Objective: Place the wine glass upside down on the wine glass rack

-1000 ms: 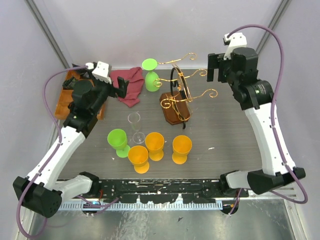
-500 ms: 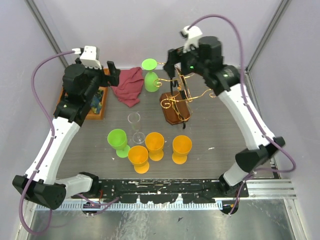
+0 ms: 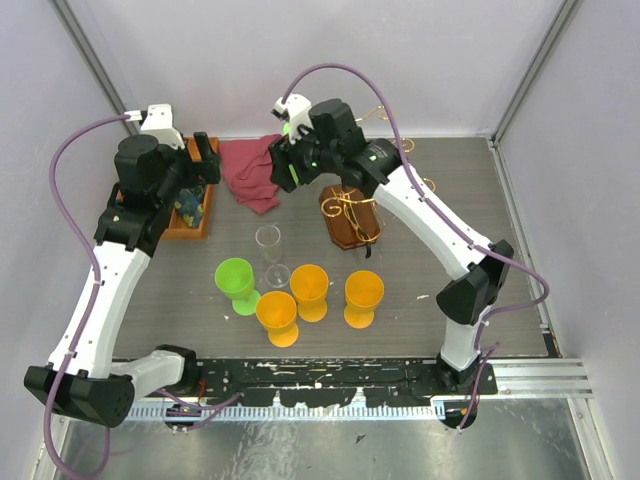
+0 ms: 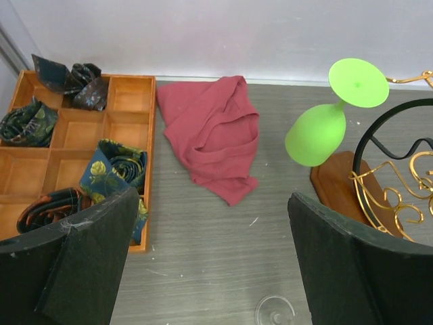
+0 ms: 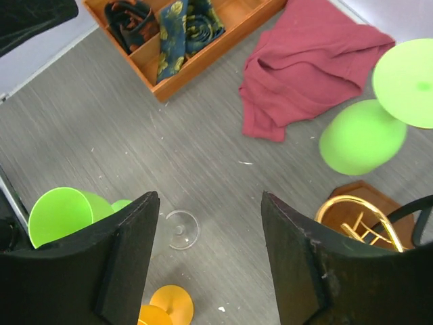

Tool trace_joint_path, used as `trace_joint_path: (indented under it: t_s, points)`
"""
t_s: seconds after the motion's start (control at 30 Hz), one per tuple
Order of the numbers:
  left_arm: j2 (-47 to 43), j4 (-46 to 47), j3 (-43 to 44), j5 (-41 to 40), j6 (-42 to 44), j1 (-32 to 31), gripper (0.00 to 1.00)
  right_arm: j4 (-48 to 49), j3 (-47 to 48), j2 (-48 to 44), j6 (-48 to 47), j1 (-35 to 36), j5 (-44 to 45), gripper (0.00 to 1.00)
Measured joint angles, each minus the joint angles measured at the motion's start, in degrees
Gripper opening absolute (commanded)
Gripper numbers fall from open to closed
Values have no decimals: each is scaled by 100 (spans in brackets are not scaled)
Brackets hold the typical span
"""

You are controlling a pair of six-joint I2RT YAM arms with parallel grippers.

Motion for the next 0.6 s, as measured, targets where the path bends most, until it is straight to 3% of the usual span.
trace_joint_path:
  t_s: [0.6]
  points:
    - [-35,-81,-170,-125,-37,133,98,-1305,-245,546,-498,516,179,54]
